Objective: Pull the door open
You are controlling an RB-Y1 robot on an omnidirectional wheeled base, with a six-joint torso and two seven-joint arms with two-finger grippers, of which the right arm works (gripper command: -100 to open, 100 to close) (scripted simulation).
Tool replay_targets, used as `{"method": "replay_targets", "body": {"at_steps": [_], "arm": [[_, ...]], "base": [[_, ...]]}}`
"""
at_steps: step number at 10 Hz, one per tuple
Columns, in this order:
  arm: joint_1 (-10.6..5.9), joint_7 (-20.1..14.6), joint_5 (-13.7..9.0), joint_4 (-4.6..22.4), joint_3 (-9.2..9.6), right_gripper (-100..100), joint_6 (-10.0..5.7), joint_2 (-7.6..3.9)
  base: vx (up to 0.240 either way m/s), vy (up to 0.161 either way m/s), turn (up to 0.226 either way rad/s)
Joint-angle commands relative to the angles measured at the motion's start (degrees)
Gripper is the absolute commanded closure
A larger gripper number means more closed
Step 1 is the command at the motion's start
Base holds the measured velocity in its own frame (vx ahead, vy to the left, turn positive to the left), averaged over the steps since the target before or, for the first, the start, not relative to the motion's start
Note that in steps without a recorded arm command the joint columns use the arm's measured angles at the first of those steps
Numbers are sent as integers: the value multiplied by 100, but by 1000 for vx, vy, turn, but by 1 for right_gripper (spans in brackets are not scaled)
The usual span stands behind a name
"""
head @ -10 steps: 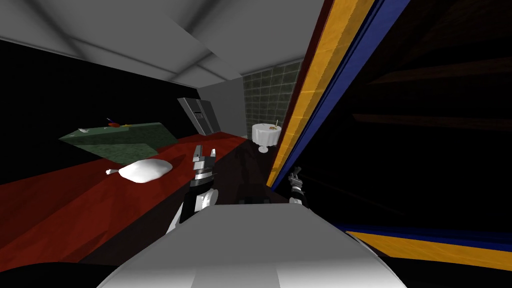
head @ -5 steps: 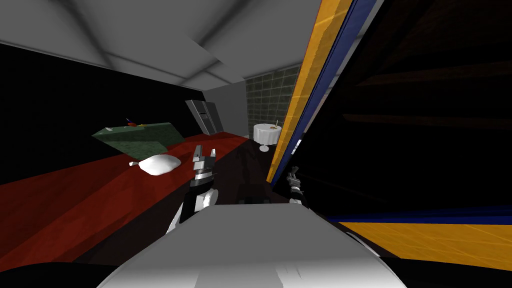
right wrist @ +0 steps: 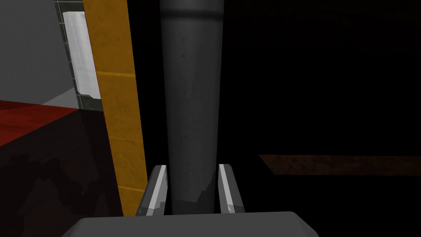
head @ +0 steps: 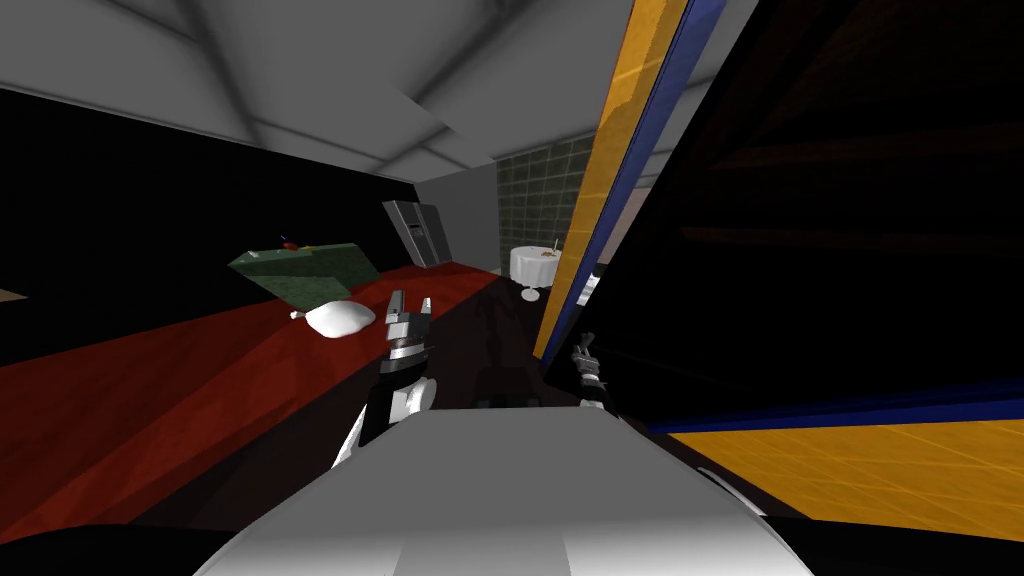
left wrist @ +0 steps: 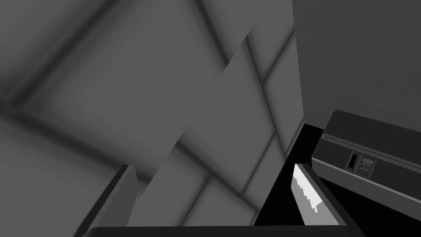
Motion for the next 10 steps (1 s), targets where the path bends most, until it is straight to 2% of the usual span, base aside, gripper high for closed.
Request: {"method": "replay_targets", "body": {"at_steps": [1,5,6,7,10], "arm": [[106,-113,55,-80,155,100,-62,-105],[258,-367,175,-215,469,100,-224,-347],[227,-339,156,-175,421,100,-192,-325],[301,-451,212,-194,565,100,-286,-413],[416,-659,312,-239,813,100,-495,-603]], "base": [[-239,-25,131],[-242,-18,116],[-111,-7,19],[-168,-22,103],[-231,-51,125]]}}
